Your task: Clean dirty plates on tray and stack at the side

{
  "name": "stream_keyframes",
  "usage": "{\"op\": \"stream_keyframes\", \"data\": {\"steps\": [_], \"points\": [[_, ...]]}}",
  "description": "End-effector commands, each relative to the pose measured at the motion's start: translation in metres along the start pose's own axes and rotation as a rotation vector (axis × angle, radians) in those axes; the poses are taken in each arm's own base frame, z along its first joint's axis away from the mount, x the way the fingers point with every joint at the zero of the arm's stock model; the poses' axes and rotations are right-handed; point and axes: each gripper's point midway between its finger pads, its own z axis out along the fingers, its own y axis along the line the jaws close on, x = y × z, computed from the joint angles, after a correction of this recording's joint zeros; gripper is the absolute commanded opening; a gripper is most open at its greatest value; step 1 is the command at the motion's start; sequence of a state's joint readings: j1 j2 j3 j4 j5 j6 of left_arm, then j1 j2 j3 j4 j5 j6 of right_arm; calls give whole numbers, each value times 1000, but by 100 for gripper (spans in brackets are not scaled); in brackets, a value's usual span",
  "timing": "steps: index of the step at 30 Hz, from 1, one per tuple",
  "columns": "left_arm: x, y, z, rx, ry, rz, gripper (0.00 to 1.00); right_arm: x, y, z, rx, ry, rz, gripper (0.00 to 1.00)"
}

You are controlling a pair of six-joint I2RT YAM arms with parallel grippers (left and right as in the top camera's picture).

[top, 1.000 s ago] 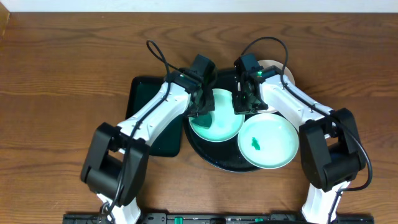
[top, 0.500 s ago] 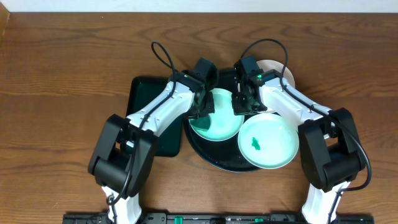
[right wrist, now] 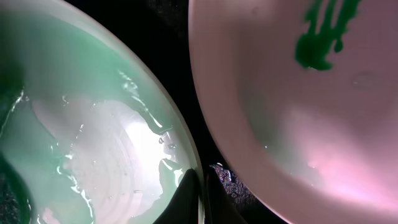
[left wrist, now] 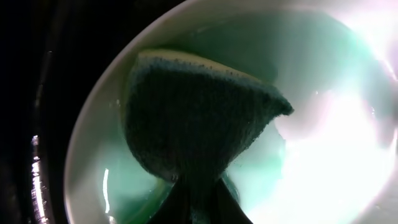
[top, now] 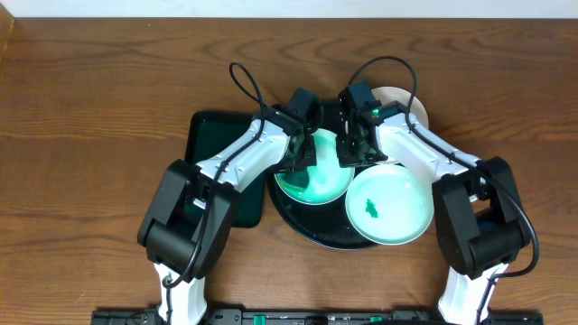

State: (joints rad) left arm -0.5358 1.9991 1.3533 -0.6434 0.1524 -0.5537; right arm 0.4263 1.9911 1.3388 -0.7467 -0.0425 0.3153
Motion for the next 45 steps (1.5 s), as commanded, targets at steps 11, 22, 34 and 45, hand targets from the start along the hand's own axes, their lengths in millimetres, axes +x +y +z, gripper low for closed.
{"op": "stream_keyframes", "data": {"steps": [11,22,34,45], "points": [[31,-62,18,306,178,15,7,5,4,0,6,0,6,1],[15,-78,-8,390,147,23,7,5,5,0,5,0,2,1],[-25,-37,-65,241,-92,3,7,5,5,0,5,0,2,1],[-16,17,-37,-17,-101,-19,8,5,5,0,5,0,1,1]]}}
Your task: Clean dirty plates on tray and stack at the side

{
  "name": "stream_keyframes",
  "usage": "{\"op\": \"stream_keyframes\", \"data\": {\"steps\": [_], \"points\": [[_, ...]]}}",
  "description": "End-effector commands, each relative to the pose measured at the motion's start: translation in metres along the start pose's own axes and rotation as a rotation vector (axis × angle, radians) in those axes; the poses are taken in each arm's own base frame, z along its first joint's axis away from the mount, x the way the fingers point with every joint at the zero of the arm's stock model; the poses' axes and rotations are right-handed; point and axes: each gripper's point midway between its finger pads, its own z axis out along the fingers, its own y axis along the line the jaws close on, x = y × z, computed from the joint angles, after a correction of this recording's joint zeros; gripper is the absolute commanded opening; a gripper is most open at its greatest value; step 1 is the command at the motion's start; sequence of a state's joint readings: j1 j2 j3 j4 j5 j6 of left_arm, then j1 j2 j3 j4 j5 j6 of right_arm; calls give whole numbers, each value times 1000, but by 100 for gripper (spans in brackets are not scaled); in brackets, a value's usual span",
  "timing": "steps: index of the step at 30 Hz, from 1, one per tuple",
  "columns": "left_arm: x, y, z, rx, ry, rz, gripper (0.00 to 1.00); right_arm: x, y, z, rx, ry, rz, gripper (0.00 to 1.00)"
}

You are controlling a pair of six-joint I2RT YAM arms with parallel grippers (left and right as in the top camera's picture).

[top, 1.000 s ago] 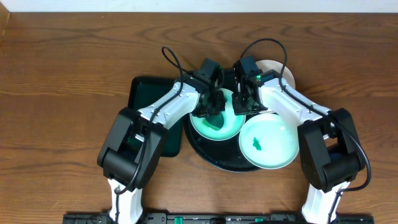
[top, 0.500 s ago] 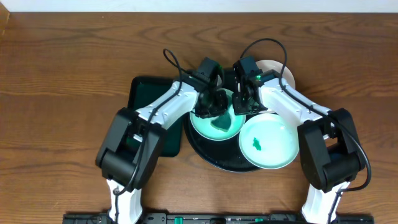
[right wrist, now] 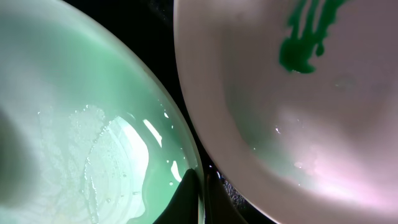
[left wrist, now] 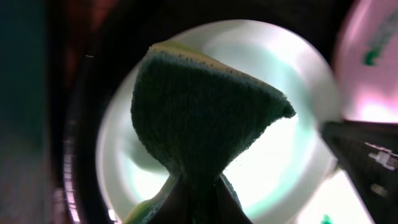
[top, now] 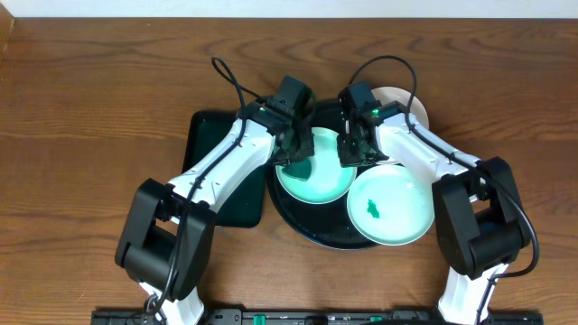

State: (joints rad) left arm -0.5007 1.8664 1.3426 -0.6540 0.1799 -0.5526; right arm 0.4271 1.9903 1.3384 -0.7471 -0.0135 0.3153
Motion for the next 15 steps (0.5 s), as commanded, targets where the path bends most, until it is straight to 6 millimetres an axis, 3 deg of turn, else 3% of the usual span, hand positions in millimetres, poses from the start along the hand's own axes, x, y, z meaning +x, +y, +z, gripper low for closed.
{"op": "stream_keyframes", "data": {"steps": [1,10,15], "points": [[0,24,12,-107,-16,5,8,7,10,0,-23,9,2,1],[17,31,49,-152,68,7,8,7,10,0,-23,9,2,1],[34,21,70,-118,135,16,7,6,10,0,-23,9,2,1]]}}
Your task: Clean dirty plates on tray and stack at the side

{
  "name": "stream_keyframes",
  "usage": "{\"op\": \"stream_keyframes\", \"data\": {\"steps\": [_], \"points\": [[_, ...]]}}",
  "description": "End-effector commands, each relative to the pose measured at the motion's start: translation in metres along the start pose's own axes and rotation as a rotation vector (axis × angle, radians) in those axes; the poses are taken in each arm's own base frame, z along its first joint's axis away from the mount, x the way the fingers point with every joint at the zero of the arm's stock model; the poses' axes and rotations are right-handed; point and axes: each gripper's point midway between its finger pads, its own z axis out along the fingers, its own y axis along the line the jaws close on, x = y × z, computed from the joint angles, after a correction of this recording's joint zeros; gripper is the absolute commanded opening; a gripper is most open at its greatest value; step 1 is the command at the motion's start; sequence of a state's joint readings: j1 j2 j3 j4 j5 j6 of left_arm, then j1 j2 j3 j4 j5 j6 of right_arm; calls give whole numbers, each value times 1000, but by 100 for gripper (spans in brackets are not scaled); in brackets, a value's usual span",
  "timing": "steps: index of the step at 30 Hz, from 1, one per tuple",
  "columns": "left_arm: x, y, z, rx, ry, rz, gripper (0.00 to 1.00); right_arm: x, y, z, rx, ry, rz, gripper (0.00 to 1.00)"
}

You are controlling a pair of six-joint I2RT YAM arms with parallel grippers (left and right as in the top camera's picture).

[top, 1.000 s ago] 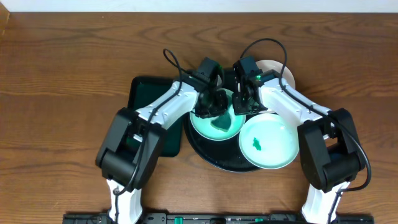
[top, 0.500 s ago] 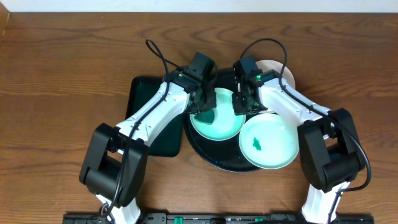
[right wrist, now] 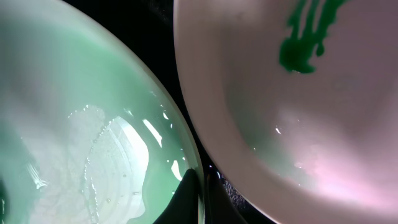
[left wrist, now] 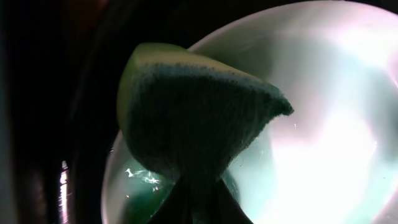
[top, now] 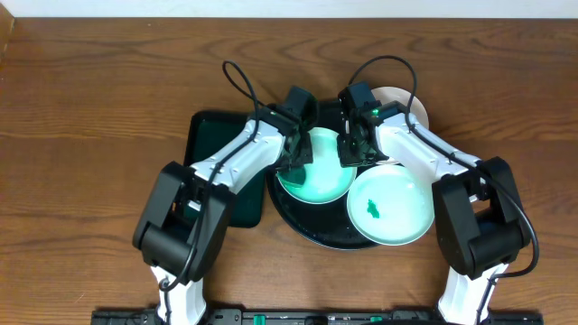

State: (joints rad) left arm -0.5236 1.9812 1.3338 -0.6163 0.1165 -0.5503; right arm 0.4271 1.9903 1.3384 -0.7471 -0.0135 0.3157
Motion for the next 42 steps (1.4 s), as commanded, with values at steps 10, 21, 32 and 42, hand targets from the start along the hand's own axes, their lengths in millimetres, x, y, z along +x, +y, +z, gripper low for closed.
{"op": "stream_keyframes", "data": {"steps": [10,21,32,42], "points": [[42,-56,26,250,190,41,8,6,10,0,-23,8,1,1],[29,-81,1,375,168,56,8,6,10,0,-23,8,1,1],[-7,-47,-44,282,3,24,7,6,10,0,-24,9,1,1],[-8,2,-41,37,-45,-8,7,6,10,0,-24,8,1,1]]}}
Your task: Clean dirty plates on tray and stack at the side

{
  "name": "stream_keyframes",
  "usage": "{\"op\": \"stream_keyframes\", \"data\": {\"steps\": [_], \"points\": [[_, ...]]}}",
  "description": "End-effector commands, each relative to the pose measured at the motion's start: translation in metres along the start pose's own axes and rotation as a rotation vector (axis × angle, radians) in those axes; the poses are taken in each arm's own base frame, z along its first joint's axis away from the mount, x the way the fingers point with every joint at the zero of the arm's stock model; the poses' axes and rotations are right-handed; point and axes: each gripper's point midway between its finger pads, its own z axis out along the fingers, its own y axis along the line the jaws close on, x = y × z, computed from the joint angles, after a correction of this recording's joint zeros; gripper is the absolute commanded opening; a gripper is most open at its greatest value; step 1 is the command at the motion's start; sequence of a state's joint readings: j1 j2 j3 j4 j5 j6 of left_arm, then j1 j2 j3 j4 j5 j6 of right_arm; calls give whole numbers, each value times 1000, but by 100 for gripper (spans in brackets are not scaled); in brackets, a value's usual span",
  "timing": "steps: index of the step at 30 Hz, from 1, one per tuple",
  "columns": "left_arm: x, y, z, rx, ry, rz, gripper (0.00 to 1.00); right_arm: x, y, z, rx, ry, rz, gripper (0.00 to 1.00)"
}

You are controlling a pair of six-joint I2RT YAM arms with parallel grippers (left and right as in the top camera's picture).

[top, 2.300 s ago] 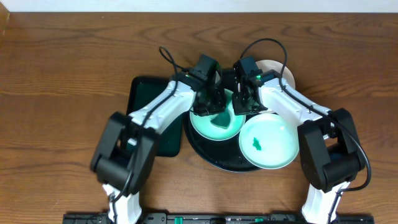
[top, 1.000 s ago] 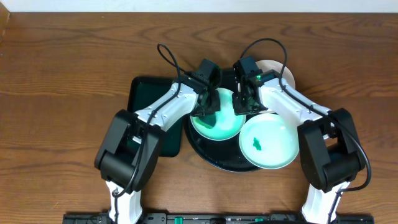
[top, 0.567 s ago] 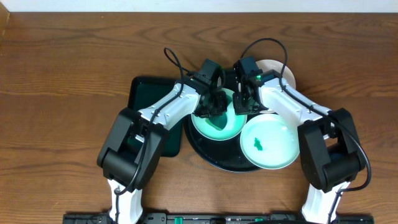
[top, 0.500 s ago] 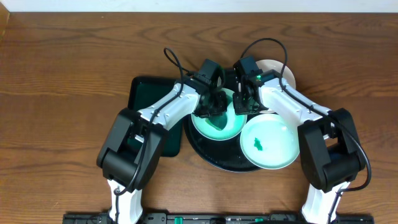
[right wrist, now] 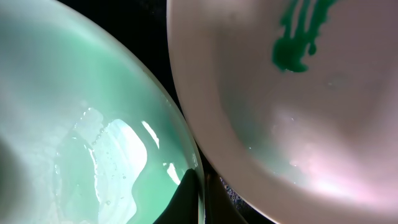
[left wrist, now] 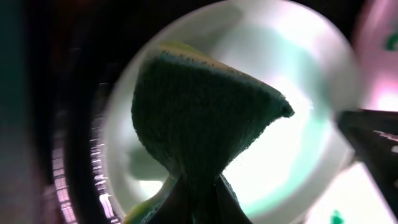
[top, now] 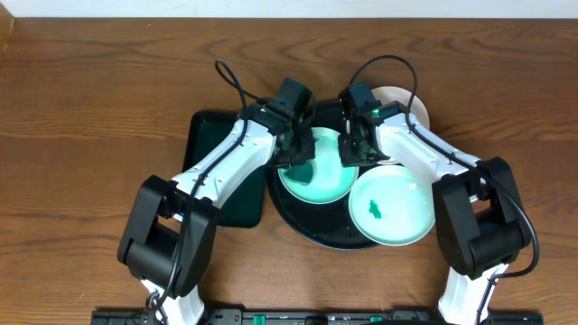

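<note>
On the round black tray (top: 298, 224) sit two white plates. The left plate (top: 321, 176) is smeared with green, soapy liquid; the right plate (top: 390, 209) carries one green blot (top: 372, 212). My left gripper (top: 291, 153) is shut on a dark green sponge (left wrist: 205, 118) with a yellow backing, held over that left plate's left part (left wrist: 298, 81). My right gripper (right wrist: 200, 202) is shut on the left plate's rim (right wrist: 198, 168), one finger inside, one outside. The blotted plate (right wrist: 311, 112) lies just right of it.
A dark green rectangular tray (top: 217, 167) lies left of the round one, under my left arm. Behind my right wrist shows part of a white plate (top: 408, 101) on the wooden table (top: 90, 108). Cables loop above both wrists.
My left gripper with the sponge has shifted a little up and back over the smeared plate, so more of that plate shows in its view. My right gripper still pinches the rim.
All along my right gripper was shut on the left plate's rim and my left was shut on the sponge. The sponge stood low in the plate, then higher, then low near its left edge, now higher again. The green film on the plate has changed shape.
</note>
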State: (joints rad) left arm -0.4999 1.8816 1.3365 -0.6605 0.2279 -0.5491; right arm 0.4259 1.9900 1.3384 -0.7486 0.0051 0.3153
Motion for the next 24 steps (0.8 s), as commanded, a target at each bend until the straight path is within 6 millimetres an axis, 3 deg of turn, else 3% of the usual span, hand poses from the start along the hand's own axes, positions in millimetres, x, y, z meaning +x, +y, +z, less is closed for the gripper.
{"op": "stream_keyframes", "data": {"steps": [1,24], "points": [[-7,16,-4,-88,-54,11,7,7,14,-1,-42,12,1,1],[18,37,49,-178,-11,-5,8,8,18,-1,-64,18,0,1]]}}
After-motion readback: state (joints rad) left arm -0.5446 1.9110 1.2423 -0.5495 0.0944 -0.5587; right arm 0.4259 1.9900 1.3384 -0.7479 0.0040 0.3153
